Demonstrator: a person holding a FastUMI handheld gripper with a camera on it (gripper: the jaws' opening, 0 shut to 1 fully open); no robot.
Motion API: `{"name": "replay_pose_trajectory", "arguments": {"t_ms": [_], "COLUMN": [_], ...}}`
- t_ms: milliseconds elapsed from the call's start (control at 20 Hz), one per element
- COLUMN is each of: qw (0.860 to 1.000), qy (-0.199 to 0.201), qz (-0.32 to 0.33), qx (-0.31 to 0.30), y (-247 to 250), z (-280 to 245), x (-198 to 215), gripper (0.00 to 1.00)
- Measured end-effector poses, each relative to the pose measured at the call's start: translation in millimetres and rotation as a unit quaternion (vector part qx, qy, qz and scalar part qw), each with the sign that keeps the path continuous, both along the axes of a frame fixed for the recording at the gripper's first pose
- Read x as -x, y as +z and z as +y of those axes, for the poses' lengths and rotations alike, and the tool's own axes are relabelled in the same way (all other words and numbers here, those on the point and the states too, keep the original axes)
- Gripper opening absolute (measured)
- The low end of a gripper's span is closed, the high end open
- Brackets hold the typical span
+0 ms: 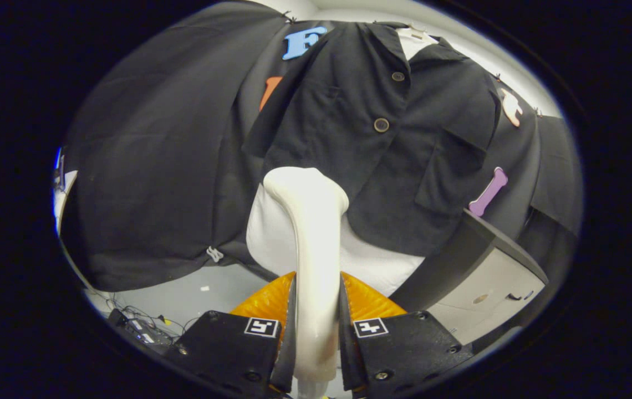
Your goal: Iron the clothes twice with a garment steamer, once on the left side and once on the right side.
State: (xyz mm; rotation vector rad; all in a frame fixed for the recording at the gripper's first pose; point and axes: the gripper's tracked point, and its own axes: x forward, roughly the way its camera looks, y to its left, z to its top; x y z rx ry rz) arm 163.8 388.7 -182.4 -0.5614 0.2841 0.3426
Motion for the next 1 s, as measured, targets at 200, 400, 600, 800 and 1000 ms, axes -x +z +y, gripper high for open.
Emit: {"name": "replay_pose_trajectory", "arguments": {"t_ms": [200, 400, 600, 800, 1000], "qw": [0.999, 0.997, 0.994, 0.989, 0.987], "qy": [-0.03, -0.064, -0.103, -0.133, -0.146], "qz": [0.016, 0.004, 0.02, 0.033, 0.044], "qx": [-0.025, -0.041, -0.044, -0.048, -0.057], "y": [5, 39, 45, 52, 61], "z": [-50, -102, -165, -220, -257], "x": [20, 42, 76, 100, 109], "gripper": [0.36, 0.36, 0.36, 0.36, 0.36]}}
